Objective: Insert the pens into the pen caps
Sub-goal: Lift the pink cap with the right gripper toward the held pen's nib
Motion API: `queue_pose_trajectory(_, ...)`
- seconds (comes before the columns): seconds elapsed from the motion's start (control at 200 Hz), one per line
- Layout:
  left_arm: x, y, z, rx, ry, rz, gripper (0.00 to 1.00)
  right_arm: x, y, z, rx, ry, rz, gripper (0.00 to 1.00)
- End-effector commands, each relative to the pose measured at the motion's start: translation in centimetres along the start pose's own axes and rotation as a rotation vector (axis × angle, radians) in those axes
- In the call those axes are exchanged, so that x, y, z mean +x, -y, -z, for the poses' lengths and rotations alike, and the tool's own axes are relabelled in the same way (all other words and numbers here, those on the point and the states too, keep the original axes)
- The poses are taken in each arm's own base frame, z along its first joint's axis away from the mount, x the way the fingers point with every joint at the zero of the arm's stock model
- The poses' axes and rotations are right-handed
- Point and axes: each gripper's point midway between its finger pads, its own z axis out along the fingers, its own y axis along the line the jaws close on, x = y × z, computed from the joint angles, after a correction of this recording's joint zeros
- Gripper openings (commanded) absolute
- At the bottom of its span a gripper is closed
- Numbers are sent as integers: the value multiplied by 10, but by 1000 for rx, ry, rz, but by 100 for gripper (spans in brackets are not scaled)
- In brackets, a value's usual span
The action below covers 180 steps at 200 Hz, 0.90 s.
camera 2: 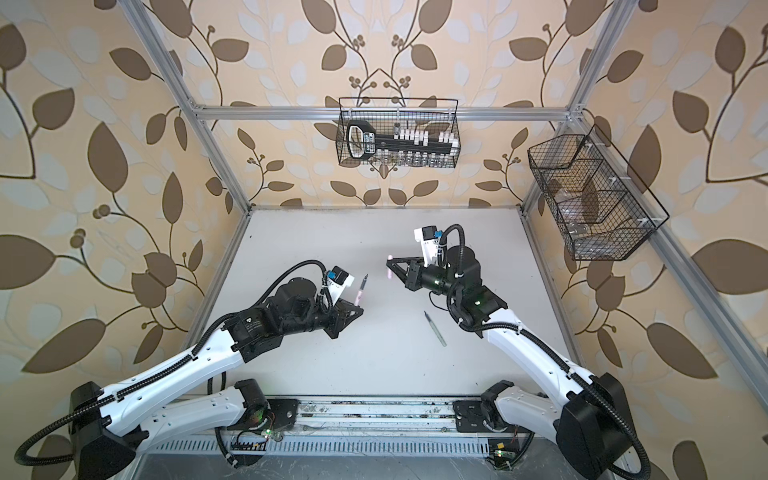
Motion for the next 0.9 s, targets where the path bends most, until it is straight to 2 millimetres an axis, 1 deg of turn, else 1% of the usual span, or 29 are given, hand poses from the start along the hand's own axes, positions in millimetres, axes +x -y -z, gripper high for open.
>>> queue_pose_trajectory(0.0,-24,21,4,76,59,-29,14,-20,-17,5,-22,127,1,16)
queue_pose_trajectory(0.16,-28,24,6,81,68,-36,15,-29,-35,12,-28,186,48,16)
queue_pose_trajectory(0.345,-29,26,6,88,76,-33,15,-37,-39,18,-19,265,55,16)
queue_pose_trajectory(0.42,-30,25,7,84,81,-31,15,-38,-47,19,-50,296,64,17)
queue_pose_trajectory(0.635,-32,26,11,83,96,-36,15,-37,-53,9,-81,300,27,17)
queue_pose_trajectory(0.725,-31,25,13,78,98,-37,15,-34,-51,2,-81,285,13,17)
queue_pose_trajectory(0.895,-31,24,14,73,101,-41,15,-27,-54,-12,-108,250,-4,17)
